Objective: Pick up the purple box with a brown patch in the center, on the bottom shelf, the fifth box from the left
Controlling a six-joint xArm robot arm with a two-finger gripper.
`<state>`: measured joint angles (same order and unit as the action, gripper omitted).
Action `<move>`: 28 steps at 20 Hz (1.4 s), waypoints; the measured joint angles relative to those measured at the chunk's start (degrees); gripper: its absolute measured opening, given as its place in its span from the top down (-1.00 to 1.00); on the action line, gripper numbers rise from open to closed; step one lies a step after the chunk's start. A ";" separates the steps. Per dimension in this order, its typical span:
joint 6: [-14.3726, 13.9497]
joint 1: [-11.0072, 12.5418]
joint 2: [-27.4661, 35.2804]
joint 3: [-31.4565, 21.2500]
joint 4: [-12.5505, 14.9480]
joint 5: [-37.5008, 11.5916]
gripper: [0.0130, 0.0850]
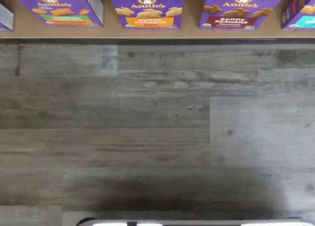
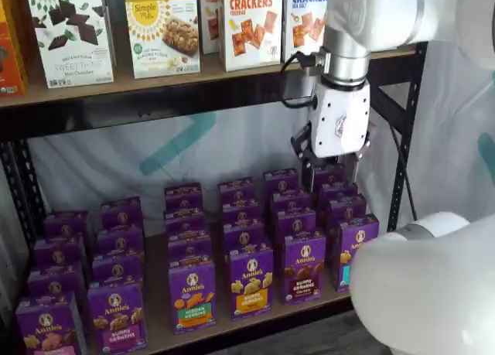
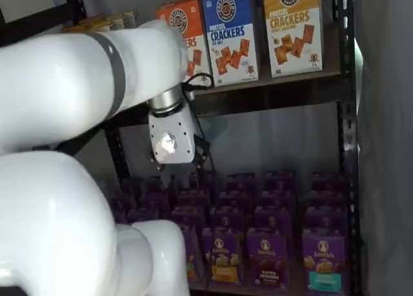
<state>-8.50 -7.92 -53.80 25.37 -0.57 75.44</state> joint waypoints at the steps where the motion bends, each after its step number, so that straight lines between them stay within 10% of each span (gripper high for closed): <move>1: -0.13 -0.09 0.18 -0.56 0.13 -0.93 -1.00; 28: 1.01 -1.74 27.60 -9.91 -3.03 -37.02 -1.00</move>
<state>-7.49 -9.67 -26.20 15.46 -3.59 38.42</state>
